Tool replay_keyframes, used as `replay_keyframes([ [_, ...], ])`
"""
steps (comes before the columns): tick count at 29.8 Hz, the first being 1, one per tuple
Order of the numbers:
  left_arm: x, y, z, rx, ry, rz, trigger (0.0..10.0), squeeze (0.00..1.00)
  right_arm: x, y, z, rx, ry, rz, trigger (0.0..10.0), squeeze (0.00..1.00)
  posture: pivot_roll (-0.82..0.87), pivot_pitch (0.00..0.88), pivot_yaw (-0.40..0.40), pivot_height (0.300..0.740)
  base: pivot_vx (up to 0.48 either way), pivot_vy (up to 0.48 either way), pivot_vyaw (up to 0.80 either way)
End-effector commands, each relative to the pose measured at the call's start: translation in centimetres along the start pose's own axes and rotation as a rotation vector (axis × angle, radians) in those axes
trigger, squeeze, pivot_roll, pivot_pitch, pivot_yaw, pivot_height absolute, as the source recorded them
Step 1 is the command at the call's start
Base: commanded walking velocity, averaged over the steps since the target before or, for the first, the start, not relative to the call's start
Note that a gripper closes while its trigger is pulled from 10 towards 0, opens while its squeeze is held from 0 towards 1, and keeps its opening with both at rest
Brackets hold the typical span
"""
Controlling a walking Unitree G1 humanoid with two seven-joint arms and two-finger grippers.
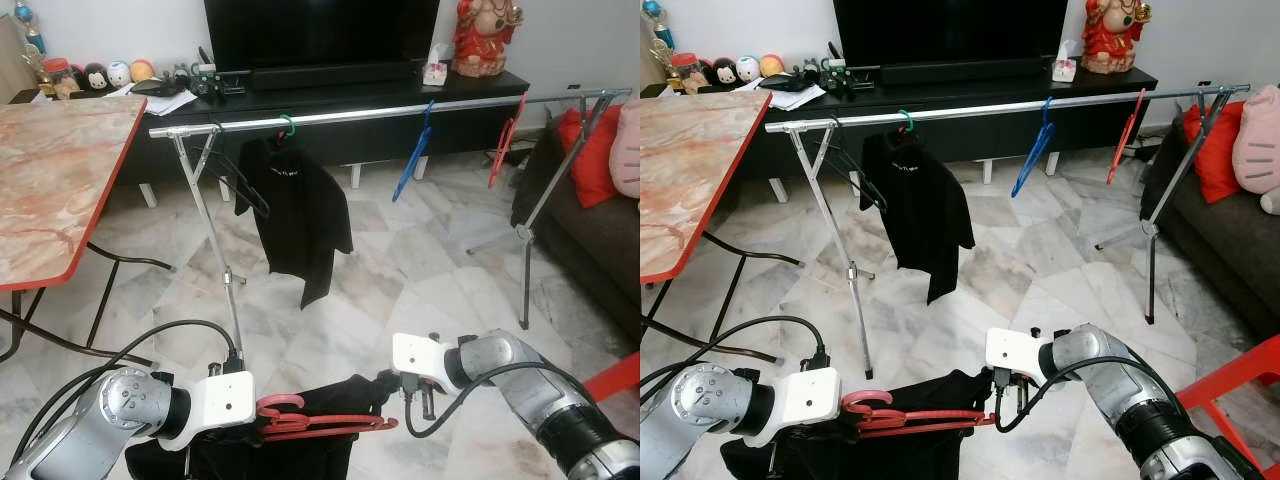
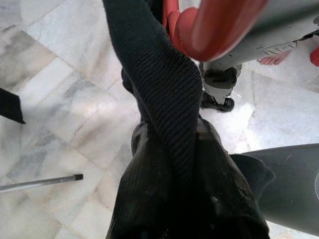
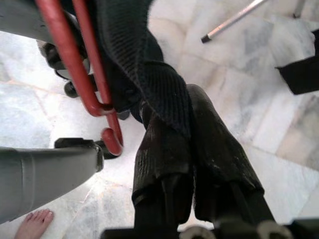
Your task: Hang hanger
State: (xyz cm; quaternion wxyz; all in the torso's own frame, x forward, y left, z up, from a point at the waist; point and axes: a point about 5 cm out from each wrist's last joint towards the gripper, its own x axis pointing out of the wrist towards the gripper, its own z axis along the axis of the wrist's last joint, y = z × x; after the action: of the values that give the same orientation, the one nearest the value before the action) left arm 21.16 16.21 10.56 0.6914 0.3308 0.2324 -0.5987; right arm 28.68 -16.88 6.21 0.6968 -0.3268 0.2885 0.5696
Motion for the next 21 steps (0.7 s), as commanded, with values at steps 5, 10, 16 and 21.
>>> replay_keyframes([
  [5,0.1,0.2,0.6,0.026,-0.007,-0.011,10.0,0.00,-0.4,0.3,0.7,-0.026,-0.047,0.042,10.0,1.00,-0.06,0.000,0.020,0.740,0.000,0.000,0.00],
  [10,0.2,0.1,0.6,0.026,-0.009,-0.016,10.0,0.00,-0.4,0.6,0.7,-0.037,-0.042,0.074,10.0,1.00,-0.06,0.000,0.020,0.740,0.000,0.000,0.00],
  [16,0.2,0.1,0.7,0.028,-0.011,-0.019,10.0,0.00,-0.5,0.9,0.7,-0.052,-0.036,0.102,10.0,1.00,-0.06,0.000,0.022,0.740,0.000,0.000,0.00],
  [21,0.3,0.0,0.8,0.032,-0.014,-0.028,10.0,0.00,-0.5,1.5,0.6,-0.073,-0.018,0.151,10.0,1.00,-0.06,0.000,0.020,0.740,0.000,0.000,0.00],
])
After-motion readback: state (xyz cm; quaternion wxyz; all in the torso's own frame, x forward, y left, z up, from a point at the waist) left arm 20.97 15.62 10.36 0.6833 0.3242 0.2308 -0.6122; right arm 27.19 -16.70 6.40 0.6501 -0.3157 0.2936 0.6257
